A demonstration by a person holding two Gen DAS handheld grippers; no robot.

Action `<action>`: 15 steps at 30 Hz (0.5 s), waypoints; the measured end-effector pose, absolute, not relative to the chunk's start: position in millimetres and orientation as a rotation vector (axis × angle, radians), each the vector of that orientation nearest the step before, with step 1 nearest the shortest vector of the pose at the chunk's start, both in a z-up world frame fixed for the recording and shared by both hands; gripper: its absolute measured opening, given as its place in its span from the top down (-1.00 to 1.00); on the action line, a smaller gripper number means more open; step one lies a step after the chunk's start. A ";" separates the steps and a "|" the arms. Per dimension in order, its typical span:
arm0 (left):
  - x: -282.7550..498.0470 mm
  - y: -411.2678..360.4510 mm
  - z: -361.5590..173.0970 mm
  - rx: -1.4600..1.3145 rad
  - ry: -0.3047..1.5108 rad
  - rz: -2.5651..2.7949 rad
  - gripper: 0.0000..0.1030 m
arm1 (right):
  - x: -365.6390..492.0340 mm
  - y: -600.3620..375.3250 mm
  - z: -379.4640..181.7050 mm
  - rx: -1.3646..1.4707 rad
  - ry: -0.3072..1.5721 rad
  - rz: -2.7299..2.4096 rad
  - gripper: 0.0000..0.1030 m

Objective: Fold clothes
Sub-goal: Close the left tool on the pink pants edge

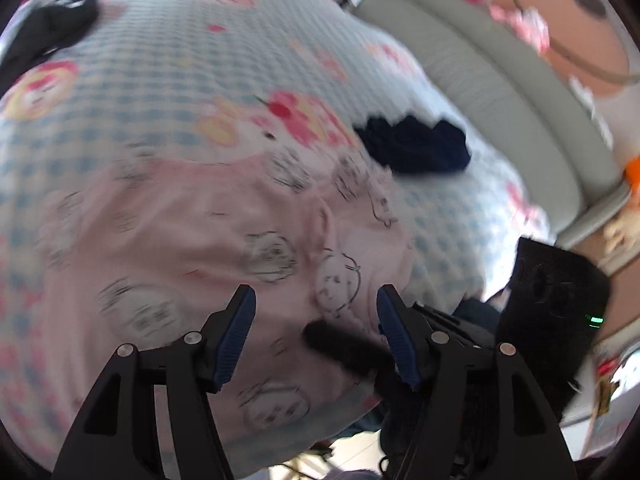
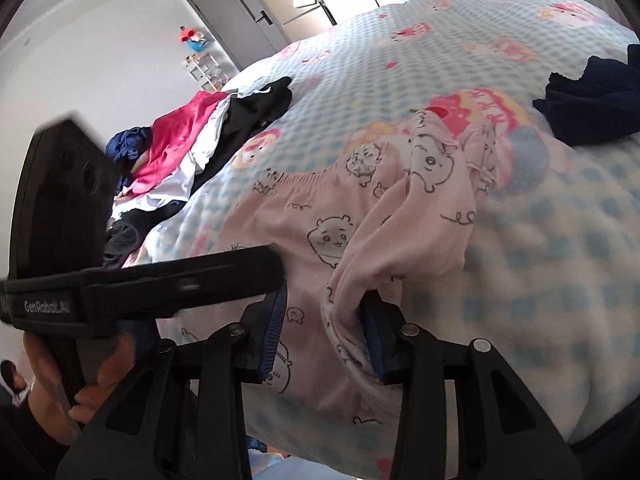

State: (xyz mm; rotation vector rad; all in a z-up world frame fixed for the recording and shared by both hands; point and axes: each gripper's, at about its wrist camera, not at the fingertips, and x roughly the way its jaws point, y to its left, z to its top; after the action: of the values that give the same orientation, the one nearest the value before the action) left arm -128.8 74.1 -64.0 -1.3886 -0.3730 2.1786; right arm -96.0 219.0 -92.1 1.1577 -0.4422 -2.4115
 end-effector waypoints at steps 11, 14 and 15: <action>-137.1 118.0 -77.0 -1.450 -0.266 2.218 0.62 | -83.0 251.4 -98.5 1.280 -0.558 -2.384 0.00; -136.4 101.9 -76.0 -1.459 -0.336 2.261 0.62 | -77.4 270.5 -100.4 1.310 -0.639 -2.439 -0.14; -135.4 97.0 -76.6 -1.462 -0.355 2.268 0.62 | -75.8 276.9 -99.1 1.302 -0.663 -2.469 -0.14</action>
State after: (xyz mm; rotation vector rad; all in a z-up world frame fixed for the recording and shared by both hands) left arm -135.4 97.0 -76.6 -1.4621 -0.3545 2.2679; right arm -75.8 276.9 -99.1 1.3022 -0.6629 -2.4688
